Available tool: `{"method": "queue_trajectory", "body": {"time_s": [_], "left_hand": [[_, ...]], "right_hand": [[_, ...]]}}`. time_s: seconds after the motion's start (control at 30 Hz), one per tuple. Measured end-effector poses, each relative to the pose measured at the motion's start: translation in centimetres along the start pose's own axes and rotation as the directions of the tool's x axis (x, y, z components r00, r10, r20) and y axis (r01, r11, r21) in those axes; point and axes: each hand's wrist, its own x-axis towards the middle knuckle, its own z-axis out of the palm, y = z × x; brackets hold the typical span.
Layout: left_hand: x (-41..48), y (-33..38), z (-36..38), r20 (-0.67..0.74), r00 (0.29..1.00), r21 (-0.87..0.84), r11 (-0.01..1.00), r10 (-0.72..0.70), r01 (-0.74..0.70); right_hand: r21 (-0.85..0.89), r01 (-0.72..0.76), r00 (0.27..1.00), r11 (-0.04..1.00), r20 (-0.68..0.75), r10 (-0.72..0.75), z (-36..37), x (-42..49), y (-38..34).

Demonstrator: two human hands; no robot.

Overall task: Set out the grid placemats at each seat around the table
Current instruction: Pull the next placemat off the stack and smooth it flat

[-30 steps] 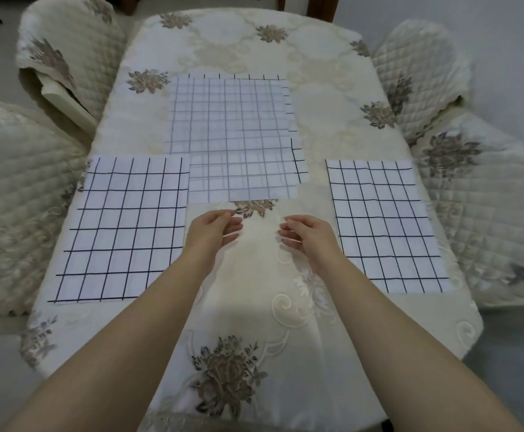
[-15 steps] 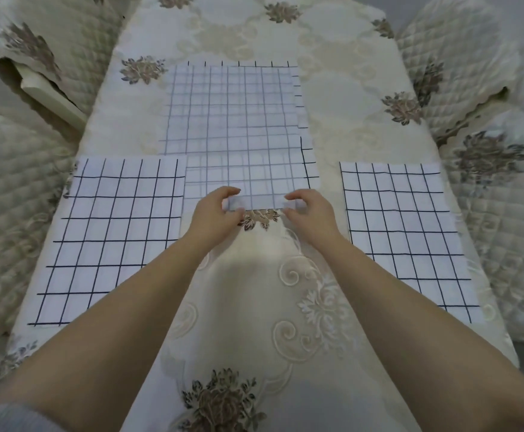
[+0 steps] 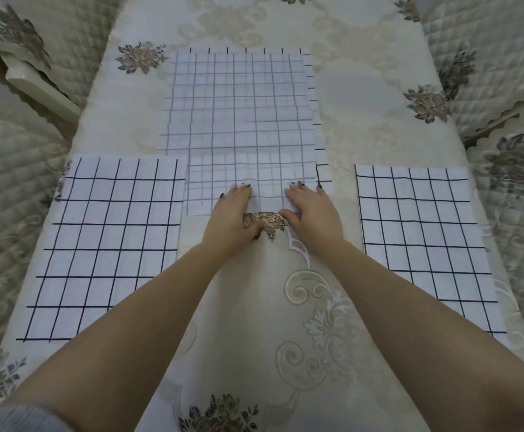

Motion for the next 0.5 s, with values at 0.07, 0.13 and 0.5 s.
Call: {"method": "queue_trajectory", "body": {"time_s": [0.07,0.13,0.5], "left_hand": [[0.2,0.0,0.5,-0.036,0.999,0.017,1.0,0.022,-0.021],[0.4,0.3,1.0,-0.078,0.996,0.02,0.999,0.033,-0.032],[1.5,1.8,1.8,-0.352,0.916,0.178,0.975,0.192,-0.136]], "right_hand": [[-0.032,0.024,0.999,0.999,-0.04,-0.026,0.2,0.1,0.1],[-0.068,0.052,0.996,0.996,-0.071,-0.057,0.3,0.1,0.2],[0.114,-0.065,0.973,0.991,-0.215,0.089,-1.5,-0.3,-0.3]]}}
